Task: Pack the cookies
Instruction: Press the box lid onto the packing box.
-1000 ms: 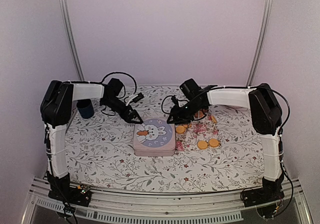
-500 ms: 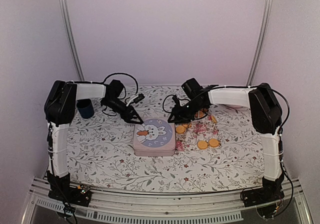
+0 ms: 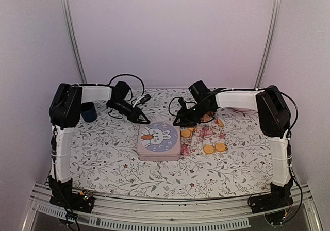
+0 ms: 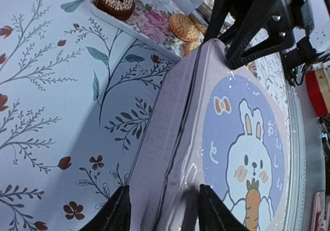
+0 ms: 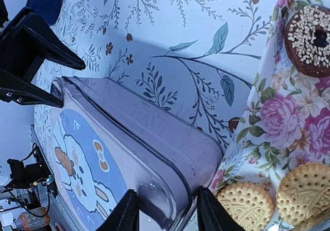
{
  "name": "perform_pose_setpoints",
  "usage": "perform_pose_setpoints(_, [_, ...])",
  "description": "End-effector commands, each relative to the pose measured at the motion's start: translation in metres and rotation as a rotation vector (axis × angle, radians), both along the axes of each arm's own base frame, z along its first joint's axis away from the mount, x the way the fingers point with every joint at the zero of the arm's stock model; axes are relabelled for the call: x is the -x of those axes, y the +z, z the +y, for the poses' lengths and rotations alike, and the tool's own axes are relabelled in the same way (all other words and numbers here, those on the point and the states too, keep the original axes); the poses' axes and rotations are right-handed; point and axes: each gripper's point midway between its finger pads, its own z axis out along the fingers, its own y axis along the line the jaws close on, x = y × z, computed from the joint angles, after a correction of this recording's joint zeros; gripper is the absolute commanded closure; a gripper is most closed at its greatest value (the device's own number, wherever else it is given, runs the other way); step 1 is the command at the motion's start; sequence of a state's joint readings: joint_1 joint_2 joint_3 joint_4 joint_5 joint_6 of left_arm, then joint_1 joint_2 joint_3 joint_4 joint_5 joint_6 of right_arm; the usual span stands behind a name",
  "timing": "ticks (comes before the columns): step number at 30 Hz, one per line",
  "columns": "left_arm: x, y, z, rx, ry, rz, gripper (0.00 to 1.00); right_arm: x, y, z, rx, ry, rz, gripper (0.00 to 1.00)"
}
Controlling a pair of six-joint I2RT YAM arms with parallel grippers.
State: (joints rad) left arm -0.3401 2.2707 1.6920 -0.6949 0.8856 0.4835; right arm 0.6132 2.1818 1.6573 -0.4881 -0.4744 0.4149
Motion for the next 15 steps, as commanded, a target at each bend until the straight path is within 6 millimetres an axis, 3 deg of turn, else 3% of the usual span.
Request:
perform_pose_setpoints(1, [-0.009, -0.033, 0.01, -0.113, 0.032, 0.002, 0.58, -0.005, -0.049, -0.019, 0.108, -0.039, 0.019, 0.59])
perform_pose_setpoints(3, [-0.016, -0.027, 0.013, -0.126, 0.05, -0.004, 0.55, -0.009, -0.041, -0.021, 0.112, -0.045, -0.012, 0.55])
perform_pose_setpoints(6, [-0.032, -0.009, 0.022, -0.152, 0.099, -0.033, 0.4, -0.018, -0.015, -0.026, 0.122, -0.072, -0.096, 0.45])
perform_pose_setpoints(10, [-0.058, 0.029, 0.046, -0.21, 0.216, -0.115, 0.05, -0.03, 0.032, -0.036, 0.124, -0.111, -0.219, 0.33])
perform_pose_setpoints(15, [-0.072, 0.079, 0.085, -0.235, 0.334, -0.191, 0.01, -0.037, 0.079, -0.047, 0.115, -0.145, -0.326, 0.15])
